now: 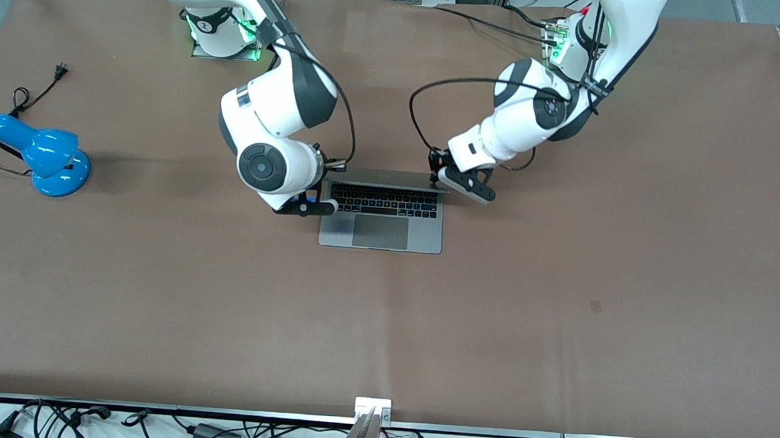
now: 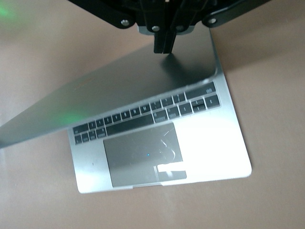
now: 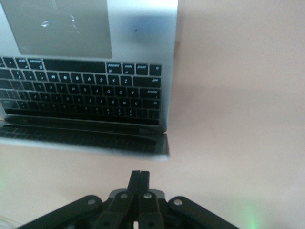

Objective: Close laptop with both arms from behind
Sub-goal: 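Push the screen down onto the keyboard with both grippers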

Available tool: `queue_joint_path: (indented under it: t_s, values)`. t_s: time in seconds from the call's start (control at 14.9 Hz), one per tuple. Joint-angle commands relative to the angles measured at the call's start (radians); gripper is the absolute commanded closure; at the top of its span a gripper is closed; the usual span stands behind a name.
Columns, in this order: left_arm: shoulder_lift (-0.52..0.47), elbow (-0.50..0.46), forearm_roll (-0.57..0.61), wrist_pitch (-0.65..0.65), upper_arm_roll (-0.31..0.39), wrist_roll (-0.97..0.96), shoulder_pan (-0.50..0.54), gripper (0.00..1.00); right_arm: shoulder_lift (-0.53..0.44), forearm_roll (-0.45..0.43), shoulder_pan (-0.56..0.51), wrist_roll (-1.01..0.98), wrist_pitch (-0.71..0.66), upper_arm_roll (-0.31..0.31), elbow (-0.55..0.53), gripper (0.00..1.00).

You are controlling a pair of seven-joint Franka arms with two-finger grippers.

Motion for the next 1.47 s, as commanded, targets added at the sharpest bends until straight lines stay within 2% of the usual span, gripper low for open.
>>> queue_joint_path:
  t_s: [0.0,0.6,0.87,1.27,1.41]
  values:
    - [0.071,0.052,-0.007,0.037,0.016,0.053,0.001,0.99,0.027,-0.008,-0.011,-0.018,0.014,0.004,0.034,1.0]
    - [0.209,0.158,0.001,0.08,0.057,0.173,-0.001,0.99,0.137,-0.007,-0.013,-0.016,0.077,0.004,0.129,1.0]
    - [0.24,0.181,0.001,0.086,0.077,0.2,-0.011,0.99,0.202,-0.007,-0.008,-0.02,0.186,0.004,0.135,1.0]
    - [0.295,0.207,0.001,0.094,0.091,0.223,-0.018,0.99,0.234,-0.007,-0.007,-0.02,0.241,0.004,0.135,1.0]
    - [0.321,0.204,0.002,0.152,0.091,0.24,-0.019,0.99,0.239,-0.007,-0.007,-0.02,0.246,0.004,0.135,1.0]
